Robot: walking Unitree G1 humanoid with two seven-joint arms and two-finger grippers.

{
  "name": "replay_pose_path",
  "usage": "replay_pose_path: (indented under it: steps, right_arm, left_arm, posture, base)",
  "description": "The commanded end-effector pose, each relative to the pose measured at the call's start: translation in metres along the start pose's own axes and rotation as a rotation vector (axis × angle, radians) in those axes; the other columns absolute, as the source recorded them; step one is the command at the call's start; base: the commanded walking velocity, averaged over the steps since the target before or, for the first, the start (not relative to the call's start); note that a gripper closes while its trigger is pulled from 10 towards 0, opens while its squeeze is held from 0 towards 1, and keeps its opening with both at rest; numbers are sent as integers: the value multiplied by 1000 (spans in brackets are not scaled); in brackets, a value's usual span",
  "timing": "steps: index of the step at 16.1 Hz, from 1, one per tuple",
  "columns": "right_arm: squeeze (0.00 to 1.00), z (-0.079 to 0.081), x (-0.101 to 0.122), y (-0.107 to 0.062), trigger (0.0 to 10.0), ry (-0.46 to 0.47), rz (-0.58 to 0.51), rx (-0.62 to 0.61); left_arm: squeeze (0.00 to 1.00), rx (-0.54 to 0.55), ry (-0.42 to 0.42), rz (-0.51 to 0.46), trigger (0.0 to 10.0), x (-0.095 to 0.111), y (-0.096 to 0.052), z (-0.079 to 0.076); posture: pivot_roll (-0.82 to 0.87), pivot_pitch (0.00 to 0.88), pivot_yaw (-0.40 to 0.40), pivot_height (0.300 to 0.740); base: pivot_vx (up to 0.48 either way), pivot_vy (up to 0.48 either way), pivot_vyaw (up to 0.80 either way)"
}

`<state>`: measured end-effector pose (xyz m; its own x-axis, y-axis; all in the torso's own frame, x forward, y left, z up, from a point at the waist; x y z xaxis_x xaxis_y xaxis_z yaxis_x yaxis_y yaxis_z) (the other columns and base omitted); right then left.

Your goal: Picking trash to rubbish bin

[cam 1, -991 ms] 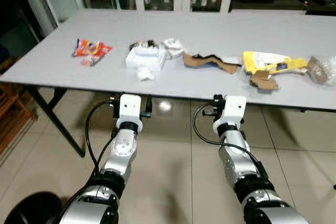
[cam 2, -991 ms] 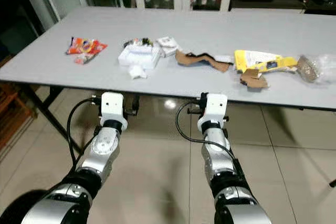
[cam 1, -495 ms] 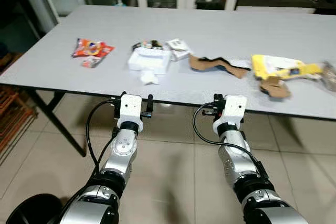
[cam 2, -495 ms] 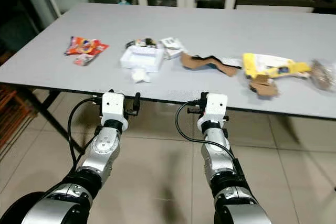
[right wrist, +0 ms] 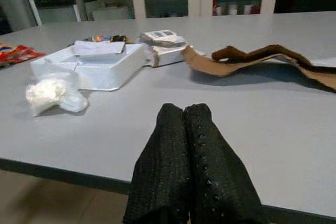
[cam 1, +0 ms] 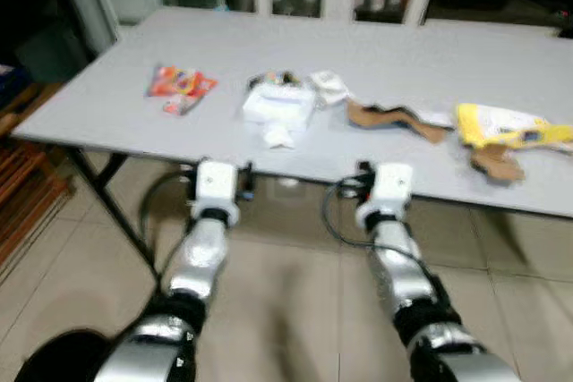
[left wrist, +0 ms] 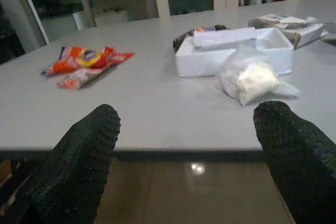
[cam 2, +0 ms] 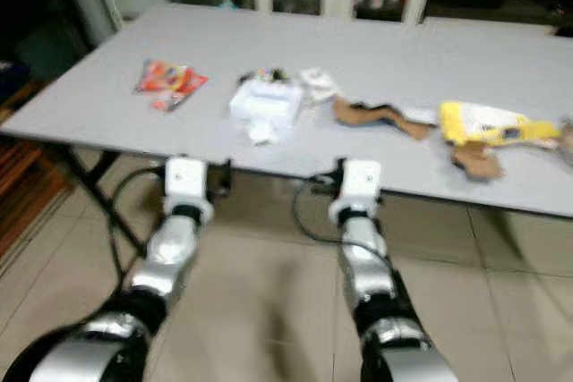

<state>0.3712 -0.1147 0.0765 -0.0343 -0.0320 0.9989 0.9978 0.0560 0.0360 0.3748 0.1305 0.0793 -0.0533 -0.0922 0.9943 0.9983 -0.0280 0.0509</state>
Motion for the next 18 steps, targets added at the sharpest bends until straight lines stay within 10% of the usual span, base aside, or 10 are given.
replay_pose_path:
  steps: [1,18]
  right_arm:
    - [0,-10,4,1,10000,-7,-17,-22]
    - [0,-10,2,1,10000,-2,-7,-26]
  left_arm:
    - [0,-22,-10,-8,10000,4,2,-9]
    - [0,-41,-14,-22,10000,5,0,-13]
  posture:
    - [-10,11,56,740]
    - [-8,21,57,740]
  base:
    - [364,0,0]
    - [226,0,-187]
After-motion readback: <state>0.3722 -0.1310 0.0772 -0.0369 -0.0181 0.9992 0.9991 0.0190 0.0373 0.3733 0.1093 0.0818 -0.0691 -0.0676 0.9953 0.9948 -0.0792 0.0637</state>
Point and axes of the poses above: a point about 5 cm out from each wrist's last joint towards the gripper, its own y axis pointing out of the wrist towards the gripper, its own x axis along the axis of the wrist's last joint, z = x × y, the point moved 4 cm from there along y, pointing out of the wrist towards the gripper, and after that the axes turned 3 degrees about -y, right-handed, at the moved point
